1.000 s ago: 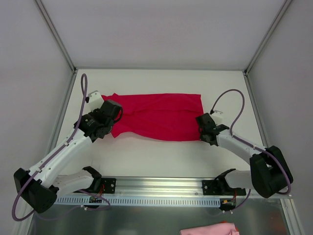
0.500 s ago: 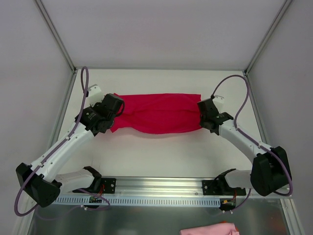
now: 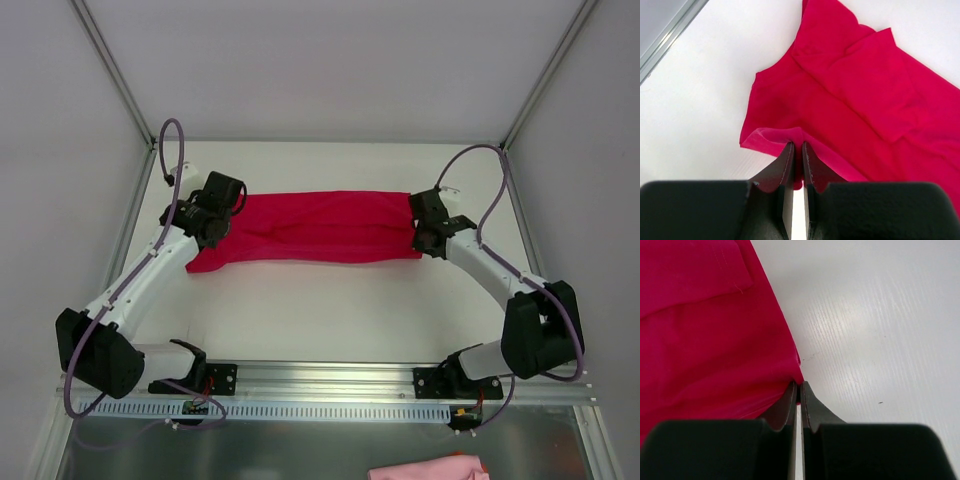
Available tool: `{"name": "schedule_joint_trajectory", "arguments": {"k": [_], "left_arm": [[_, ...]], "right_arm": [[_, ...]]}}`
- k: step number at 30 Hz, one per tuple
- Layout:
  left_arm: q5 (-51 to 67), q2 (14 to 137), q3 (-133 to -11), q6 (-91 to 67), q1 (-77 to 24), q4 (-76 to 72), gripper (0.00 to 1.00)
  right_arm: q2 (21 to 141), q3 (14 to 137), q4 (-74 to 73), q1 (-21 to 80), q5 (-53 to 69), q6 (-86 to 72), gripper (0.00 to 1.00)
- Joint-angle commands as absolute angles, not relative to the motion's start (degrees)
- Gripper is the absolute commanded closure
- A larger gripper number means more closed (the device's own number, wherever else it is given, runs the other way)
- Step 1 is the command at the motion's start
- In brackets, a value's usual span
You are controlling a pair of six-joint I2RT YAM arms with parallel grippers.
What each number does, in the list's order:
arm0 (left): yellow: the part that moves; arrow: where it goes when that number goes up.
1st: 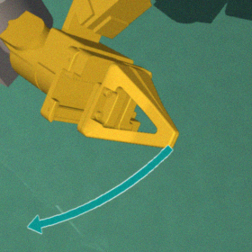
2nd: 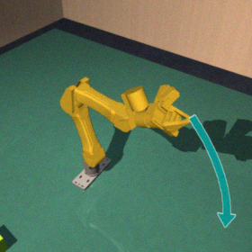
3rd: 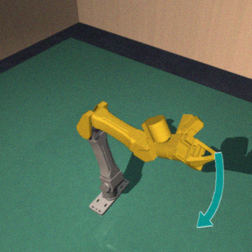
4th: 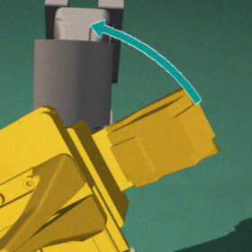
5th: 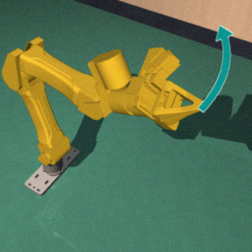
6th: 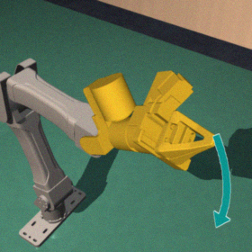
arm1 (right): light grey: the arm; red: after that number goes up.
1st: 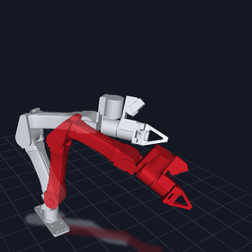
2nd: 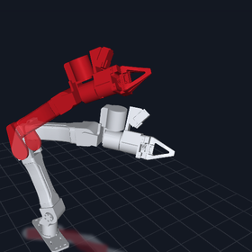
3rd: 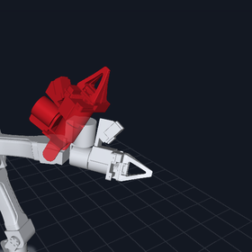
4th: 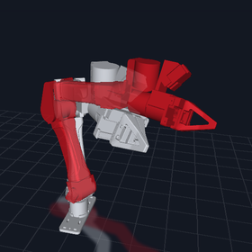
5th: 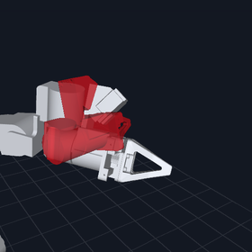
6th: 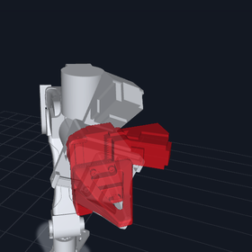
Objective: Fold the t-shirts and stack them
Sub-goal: Fold the other side of the tshirt into a rectangle
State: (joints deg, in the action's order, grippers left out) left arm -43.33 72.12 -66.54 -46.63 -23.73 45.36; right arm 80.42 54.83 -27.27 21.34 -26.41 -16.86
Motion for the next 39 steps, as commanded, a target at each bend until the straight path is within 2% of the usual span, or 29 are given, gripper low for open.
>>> {"name": "schedule_joint_trajectory", "arguments": {"k": [1, 24, 39], "left_arm": [[-41.3, 74.7, -68.9, -44.1, -21.5, 42.1, 1.00], [-36.6, 93.1, -79.3, -38.1, -15.3, 38.4, 1.00], [-34.9, 97.6, -80.1, -37.4, -12.0, 37.4, 1.00]], "right_arm": [[83.0, 58.4, -26.7, 20.6, -25.8, -15.1, 0.99], [104.3, 79.1, -30.3, 18.4, -25.0, -10.6, 0.99], [109.0, 83.1, -30.7, 17.1, -24.9, -9.5, 0.98]]}}
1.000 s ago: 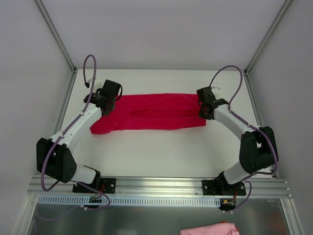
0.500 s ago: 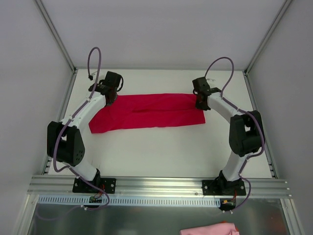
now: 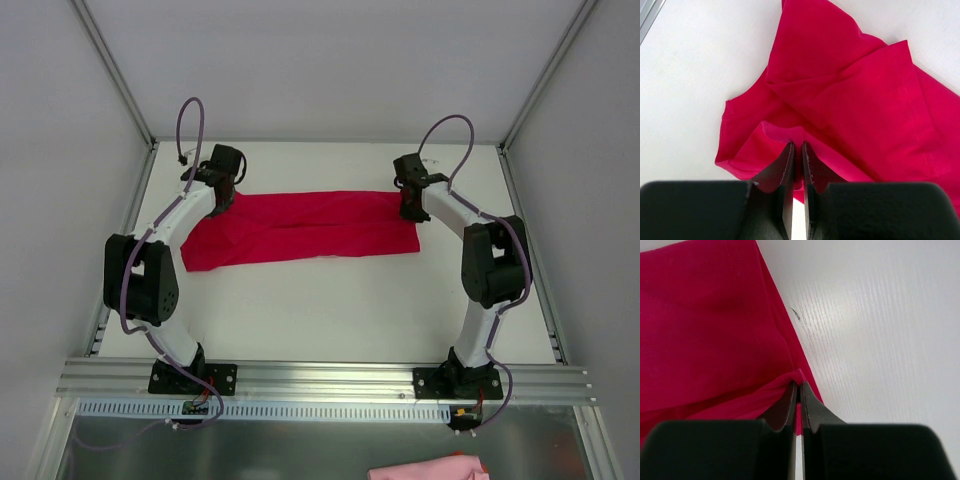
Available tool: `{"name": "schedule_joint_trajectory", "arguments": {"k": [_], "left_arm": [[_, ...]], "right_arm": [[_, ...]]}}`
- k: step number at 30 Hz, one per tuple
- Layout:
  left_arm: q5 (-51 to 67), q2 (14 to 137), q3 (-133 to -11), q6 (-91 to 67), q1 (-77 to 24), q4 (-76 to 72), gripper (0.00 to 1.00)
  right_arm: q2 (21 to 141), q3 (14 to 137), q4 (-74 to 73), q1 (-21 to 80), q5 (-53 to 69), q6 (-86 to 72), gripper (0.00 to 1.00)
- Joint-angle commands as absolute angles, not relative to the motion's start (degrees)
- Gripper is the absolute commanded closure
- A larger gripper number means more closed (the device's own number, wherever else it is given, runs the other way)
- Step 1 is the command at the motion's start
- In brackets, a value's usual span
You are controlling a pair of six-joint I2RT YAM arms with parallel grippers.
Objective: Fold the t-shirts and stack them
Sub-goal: Fold the other side of the tshirt into a rectangle
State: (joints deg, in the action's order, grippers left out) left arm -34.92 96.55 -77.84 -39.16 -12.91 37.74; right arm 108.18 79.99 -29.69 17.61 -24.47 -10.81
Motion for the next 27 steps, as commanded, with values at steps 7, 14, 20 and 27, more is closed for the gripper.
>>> {"name": "schedule_joint_trajectory", "arguments": {"k": [7, 14, 20, 27], "left_arm": [[-34.3, 99.2, -81.3, -36.7, -11.5, 36.7, 1.00], [-33.9, 102.4, -83.9, -36.0, -11.3, 37.0, 1.00], [-33.0, 107.2, -88.1, -35.1, -10.7, 37.6, 1.00], [-32.8, 105.0, -86.6, -35.8, -10.5, 33.8, 0.34]], "right_arm": [[111.3, 85.3, -31.0, 16.8, -24.2, -8.9, 0.98], [113.0, 87.3, -31.6, 16.8, -24.3, -8.5, 0.98], [115.2, 90.3, -31.5, 16.9, -24.5, -6.8, 0.93], [112.6, 89.1, -25.4, 18.0, -27.0, -3.7, 0.47]]}}
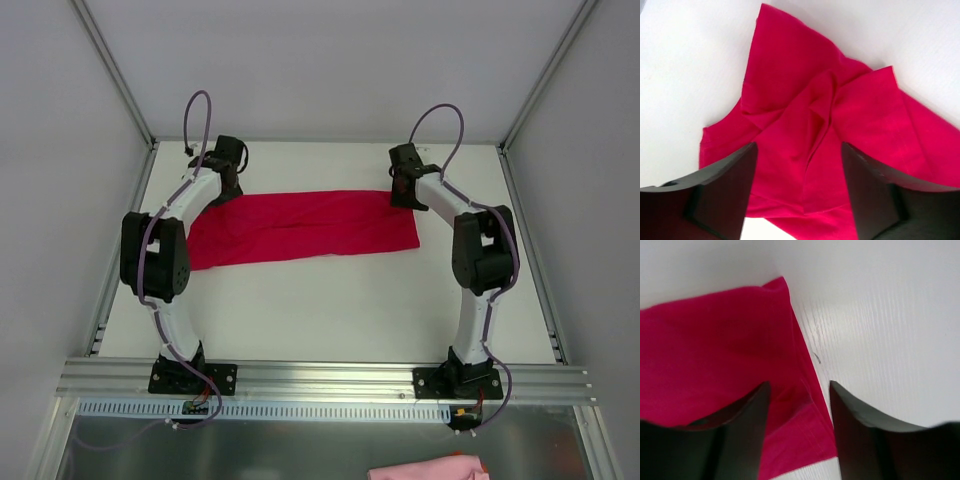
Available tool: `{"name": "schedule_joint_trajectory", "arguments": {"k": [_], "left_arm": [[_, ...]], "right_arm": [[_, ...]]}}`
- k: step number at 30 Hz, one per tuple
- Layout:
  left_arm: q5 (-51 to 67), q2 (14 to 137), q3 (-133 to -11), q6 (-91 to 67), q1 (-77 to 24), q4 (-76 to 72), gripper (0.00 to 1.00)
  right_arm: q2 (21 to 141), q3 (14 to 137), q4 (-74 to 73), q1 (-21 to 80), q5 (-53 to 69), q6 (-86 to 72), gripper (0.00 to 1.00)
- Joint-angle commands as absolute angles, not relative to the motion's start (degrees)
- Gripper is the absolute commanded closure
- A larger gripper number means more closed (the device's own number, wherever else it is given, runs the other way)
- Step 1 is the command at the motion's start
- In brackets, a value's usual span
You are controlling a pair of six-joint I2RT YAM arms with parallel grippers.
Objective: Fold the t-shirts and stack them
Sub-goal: Fold the other side of the tshirt into a rectangle
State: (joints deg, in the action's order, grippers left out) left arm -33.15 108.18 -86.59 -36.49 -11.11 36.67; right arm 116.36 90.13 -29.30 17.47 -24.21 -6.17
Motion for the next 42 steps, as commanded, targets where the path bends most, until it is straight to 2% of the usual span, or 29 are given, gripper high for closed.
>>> {"name": "schedule_joint_trajectory", "arguments": {"k": [1, 9, 15, 19, 22, 24, 26, 42], "left_arm": [[-32.4, 103.1, -85.8, -35.7, -10.5, 33.0, 0.29], [-35.4, 93.3, -76.5, -37.3, -15.5, 28.7, 0.29], [-34.3, 86.7, -66.5, -38.5, -20.5, 23.7, 0.31], [-37.2, 86.7, -63.6, -41.2, -23.7, 24.3, 0.32], [-38.0, 87.2, -60.8, -41.7, -25.5, 22.1, 0.32], [-38.0, 88.1, -60.9, -41.9, -25.5, 21.9, 0.33], [-37.9, 89.5, -60.9, -42.0, -25.5, 21.9, 0.33], [-41.4, 93.2, -60.8, -46.6, -25.8, 26.8, 0.33]], "right_arm": [[109.5, 86.2, -24.2, 18.5, -27.6, -3.4, 0.41], [97.1, 77.6, -22.2, 21.1, -32.2, -3.7, 0.34], [87.7, 68.3, -17.8, 21.6, -24.4, -4.1, 0.36], [90.3, 69.3, -22.9, 21.7, -24.6, -6.4, 0.36], [92.3, 66.7, -20.7, 21.8, -24.0, -6.6, 0.37], [93.2, 66.0, -19.8, 21.7, -23.5, -6.4, 0.40], [94.1, 65.4, -18.9, 21.7, -21.5, -6.6, 0.47], [94.6, 60.7, -19.6, 21.8, -22.9, -10.2, 0.45]]}}
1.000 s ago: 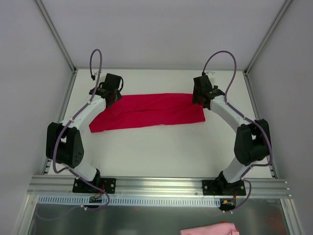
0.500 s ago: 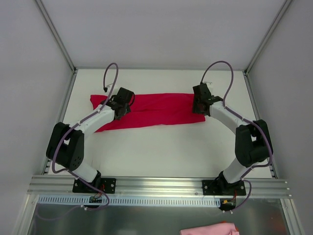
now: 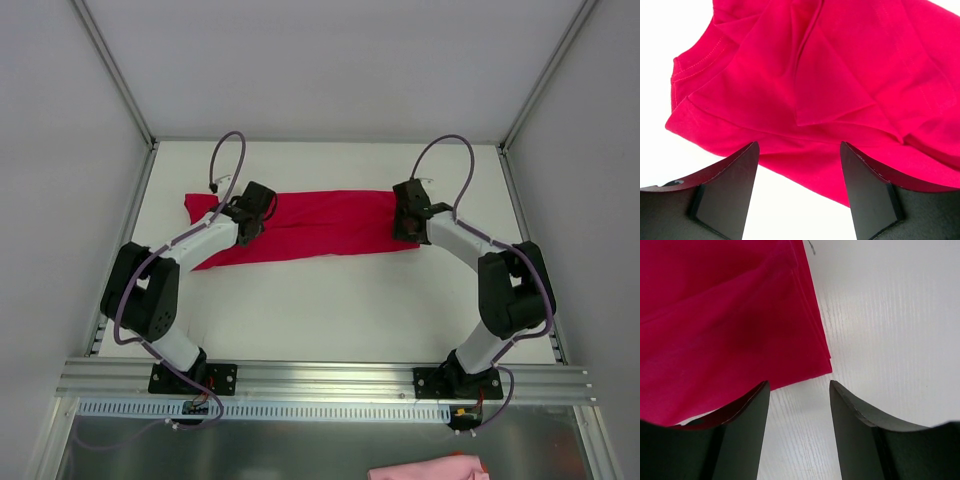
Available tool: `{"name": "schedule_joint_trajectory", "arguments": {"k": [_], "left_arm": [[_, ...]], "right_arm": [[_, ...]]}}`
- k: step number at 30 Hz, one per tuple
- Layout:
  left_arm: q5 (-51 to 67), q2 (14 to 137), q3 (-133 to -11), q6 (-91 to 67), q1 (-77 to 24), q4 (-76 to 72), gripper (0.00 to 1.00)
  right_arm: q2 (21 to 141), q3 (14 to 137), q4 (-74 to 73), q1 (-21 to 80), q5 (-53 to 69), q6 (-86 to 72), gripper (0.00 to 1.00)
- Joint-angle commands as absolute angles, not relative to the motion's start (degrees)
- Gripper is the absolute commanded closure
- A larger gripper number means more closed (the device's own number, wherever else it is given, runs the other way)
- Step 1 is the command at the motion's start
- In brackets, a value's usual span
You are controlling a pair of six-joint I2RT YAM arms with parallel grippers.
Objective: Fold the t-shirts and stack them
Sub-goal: Fold the other side of the tshirt into a rectangle
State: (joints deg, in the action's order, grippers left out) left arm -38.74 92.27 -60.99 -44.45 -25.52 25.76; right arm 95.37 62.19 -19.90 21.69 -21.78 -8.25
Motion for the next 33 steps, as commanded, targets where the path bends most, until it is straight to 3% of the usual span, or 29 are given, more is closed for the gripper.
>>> {"name": "schedule_joint_trajectory", "arguments": {"k": [1, 33], "left_arm": [[-41.2, 93.6, -61.0, -46.8, -25.8, 26.7, 0.33], [-44.1, 95.1, -61.8, -46.0, -25.7, 26.7, 0.33]], "right_arm": [[94.9, 60.6, -19.5, 21.9, -22.9, -10.4, 0.45], [103.8, 67.4, -20.1, 20.2, -23.3, -10.2, 0.41]]}}
